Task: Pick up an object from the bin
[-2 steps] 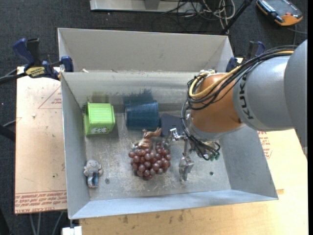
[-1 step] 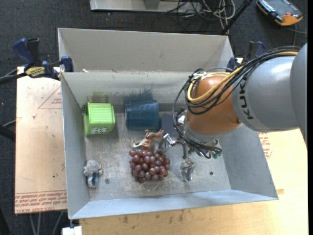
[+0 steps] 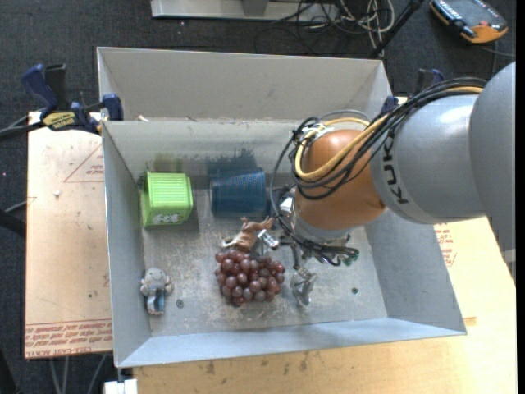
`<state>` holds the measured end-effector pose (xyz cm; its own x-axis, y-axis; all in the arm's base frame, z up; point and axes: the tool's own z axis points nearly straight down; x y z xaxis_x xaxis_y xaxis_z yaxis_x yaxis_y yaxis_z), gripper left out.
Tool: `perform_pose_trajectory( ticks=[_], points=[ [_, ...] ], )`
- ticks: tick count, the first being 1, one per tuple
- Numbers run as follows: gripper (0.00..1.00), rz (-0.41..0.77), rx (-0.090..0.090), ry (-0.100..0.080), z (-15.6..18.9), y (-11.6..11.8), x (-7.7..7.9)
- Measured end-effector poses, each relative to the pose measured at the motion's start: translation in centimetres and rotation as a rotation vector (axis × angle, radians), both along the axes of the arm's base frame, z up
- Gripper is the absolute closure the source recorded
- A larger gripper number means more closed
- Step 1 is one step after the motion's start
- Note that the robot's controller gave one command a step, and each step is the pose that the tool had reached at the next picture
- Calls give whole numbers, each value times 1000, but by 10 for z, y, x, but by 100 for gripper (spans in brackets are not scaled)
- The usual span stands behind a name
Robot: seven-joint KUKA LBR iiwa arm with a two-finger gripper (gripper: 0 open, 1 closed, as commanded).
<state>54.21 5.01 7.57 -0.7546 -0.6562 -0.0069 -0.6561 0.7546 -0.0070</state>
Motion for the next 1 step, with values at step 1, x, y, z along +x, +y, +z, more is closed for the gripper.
perform_pose_trajectory(
  ticks=[1],
  points=[
    [100,63,7,-7,0,64,-2]
  ],
)
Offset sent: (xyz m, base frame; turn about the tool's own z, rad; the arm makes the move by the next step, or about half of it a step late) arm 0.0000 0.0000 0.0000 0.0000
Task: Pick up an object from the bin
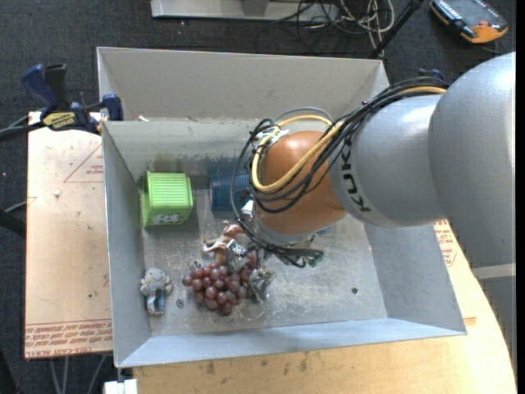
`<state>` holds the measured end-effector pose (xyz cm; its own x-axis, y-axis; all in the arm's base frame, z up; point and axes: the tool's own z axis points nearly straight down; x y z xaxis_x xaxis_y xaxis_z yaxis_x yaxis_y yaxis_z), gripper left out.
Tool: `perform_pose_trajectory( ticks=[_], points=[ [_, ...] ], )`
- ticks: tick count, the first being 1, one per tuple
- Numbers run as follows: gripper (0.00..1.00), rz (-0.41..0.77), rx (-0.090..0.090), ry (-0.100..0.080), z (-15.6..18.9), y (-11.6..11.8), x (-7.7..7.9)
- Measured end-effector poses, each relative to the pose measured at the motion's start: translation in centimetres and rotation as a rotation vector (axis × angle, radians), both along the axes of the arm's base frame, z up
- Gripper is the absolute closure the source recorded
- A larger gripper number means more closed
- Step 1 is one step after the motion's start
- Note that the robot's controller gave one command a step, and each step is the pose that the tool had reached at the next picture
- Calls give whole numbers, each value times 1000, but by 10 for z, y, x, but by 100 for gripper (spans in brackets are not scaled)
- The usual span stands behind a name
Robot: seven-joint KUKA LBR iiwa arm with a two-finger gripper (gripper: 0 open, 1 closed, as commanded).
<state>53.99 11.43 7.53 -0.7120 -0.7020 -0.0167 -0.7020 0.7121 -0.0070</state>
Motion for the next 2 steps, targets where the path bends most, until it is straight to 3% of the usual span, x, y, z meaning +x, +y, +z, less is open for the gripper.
perform_pose_trajectory(
  ticks=[1,2],
  points=[
    [100,0,0,0,0,0,0],
    [100,18,-5,10,163,-5,9]
  ],
)
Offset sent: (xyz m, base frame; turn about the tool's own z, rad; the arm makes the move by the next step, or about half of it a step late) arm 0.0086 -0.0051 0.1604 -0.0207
